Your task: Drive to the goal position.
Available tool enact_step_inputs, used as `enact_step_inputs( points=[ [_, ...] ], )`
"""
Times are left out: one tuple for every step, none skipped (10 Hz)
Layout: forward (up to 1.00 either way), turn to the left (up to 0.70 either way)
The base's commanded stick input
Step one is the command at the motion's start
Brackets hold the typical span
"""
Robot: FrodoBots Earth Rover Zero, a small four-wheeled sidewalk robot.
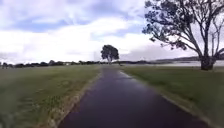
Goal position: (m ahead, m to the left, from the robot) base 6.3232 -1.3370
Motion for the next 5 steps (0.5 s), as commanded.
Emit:
enact_step_inputs(
  points=[
    [0.70,0.00],
    [0.70,0.00],
    [0.70,0.00],
    [0.70,0.00],
    [0.70,0.00]
  ],
)
